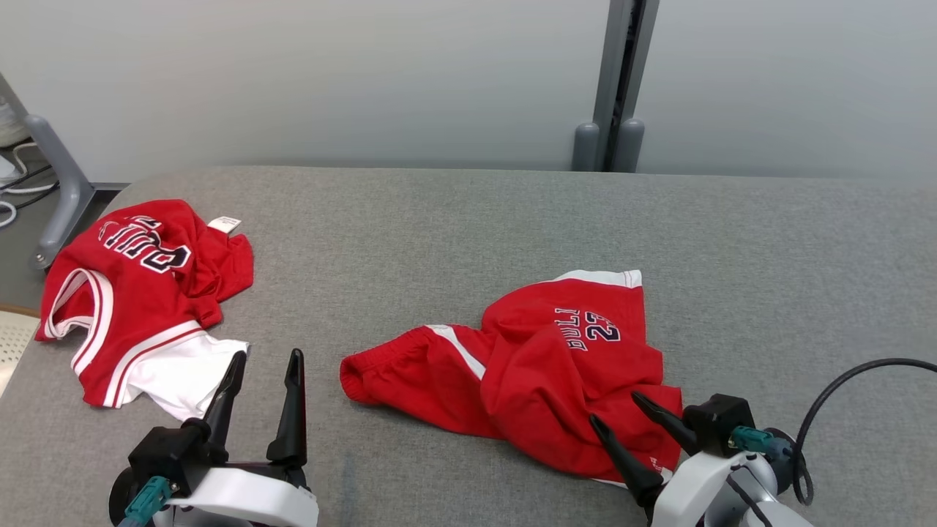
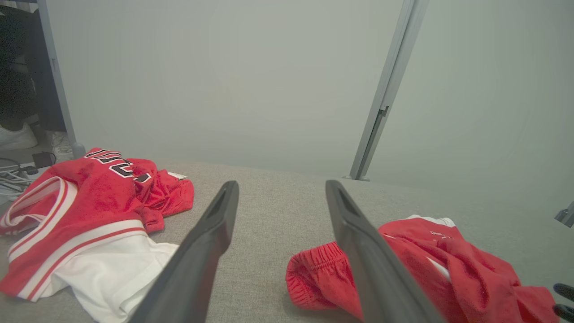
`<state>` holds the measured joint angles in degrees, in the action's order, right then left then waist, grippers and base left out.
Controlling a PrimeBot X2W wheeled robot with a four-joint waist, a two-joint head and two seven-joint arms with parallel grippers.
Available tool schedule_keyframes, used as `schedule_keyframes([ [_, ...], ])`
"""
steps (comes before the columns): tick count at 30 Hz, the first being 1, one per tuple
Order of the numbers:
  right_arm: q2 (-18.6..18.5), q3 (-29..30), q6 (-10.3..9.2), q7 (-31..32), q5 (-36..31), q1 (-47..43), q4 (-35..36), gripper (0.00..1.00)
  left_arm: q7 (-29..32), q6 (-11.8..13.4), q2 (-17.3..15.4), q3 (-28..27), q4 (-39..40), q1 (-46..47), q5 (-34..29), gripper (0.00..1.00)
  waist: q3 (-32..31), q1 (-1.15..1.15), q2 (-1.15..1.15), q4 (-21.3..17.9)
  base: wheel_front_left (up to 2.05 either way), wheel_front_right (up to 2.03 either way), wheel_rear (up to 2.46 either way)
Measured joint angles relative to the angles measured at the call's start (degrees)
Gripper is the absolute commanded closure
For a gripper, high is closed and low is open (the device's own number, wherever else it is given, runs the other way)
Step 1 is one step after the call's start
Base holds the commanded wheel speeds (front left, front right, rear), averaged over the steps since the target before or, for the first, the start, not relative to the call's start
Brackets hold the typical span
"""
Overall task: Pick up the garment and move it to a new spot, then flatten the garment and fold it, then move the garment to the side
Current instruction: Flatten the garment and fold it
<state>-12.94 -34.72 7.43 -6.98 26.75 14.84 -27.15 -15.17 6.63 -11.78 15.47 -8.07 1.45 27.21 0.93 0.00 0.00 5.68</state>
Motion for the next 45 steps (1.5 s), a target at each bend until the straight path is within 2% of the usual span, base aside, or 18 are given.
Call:
schedule_keyframes([
  [5,-0.1,-0.8,0.00,0.4,0.6,1.9,-3.1,0.00,0.0,-0.4,0.6,-0.6,-0.4,0.0,-0.5,0.00,0.6,0.00,0.00,1.9,0.00,0.00,0.00],
  [7,-0.1,-1.0,0.00,0.4,1.0,2.6,-4.2,0.08,0.0,-0.6,1.0,-0.8,-0.6,0.0,-0.6,0.00,0.8,0.00,0.00,2.6,0.00,0.00,0.00],
  [10,-0.1,-1.3,0.00,0.1,1.3,3.3,-5.9,0.04,0.0,-1.1,1.5,-0.9,-0.8,0.1,-0.9,0.00,1.0,0.00,0.00,3.5,0.00,0.00,0.00],
  [11,0.0,-1.5,0.00,0.0,1.5,3.6,-6.6,0.05,0.0,-1.1,1.6,-1.0,-0.8,0.2,-0.9,0.00,1.1,0.00,0.00,3.7,0.00,0.00,0.00],
  [13,0.1,-2.0,0.00,-0.1,1.7,3.8,-7.6,0.21,0.0,-1.3,1.7,-1.3,-0.9,0.2,-1.1,0.00,1.3,0.00,0.00,4.2,0.00,0.00,0.00],
  [14,0.2,-2.2,0.00,-0.2,1.8,4.0,-8.3,0.52,0.0,-1.4,1.7,-1.4,-1.0,0.2,-1.3,0.00,1.4,0.00,0.00,4.3,0.00,0.00,0.00],
  [15,0.2,-2.6,0.00,-0.2,1.9,4.4,-8.9,0.68,0.0,-1.5,1.8,-1.4,-1.0,0.2,-1.5,0.00,1.5,0.00,0.00,4.5,0.00,0.00,0.00],
  [16,0.2,-2.7,0.00,-0.5,2.0,4.7,-9.2,0.90,0.0,-1.5,1.9,-1.5,-1.0,0.2,-1.5,0.00,1.5,0.00,0.00,4.7,0.00,0.00,0.00],
  [17,0.3,-3.0,0.00,-0.7,2.1,4.9,-9.5,1.00,0.0,-1.6,2.0,-1.5,-1.1,0.2,-1.6,0.00,1.6,0.00,0.00,4.8,0.00,0.00,0.00],
  [31,0.4,-2.8,0.00,-5.8,3.1,8.3,-10.8,1.00,0.0,-2.1,2.5,-1.9,-1.3,0.2,-2.6,0.00,1.7,0.00,0.00,4.4,0.00,0.00,0.00],
  [38,-3.1,-1.6,0.00,-6.0,4.6,14.2,-12.1,1.00,0.0,-2.8,3.4,-1.0,-1.2,1.9,-3.2,0.00,4.2,0.00,0.00,5.1,0.00,0.00,0.00],
  [45,-7.0,0.5,0.00,-6.2,6.6,19.1,-15.7,1.00,0.0,-3.3,4.1,-0.4,-1.3,3.7,-3.9,0.00,7.3,0.00,0.00,7.8,0.00,0.00,0.00],
])
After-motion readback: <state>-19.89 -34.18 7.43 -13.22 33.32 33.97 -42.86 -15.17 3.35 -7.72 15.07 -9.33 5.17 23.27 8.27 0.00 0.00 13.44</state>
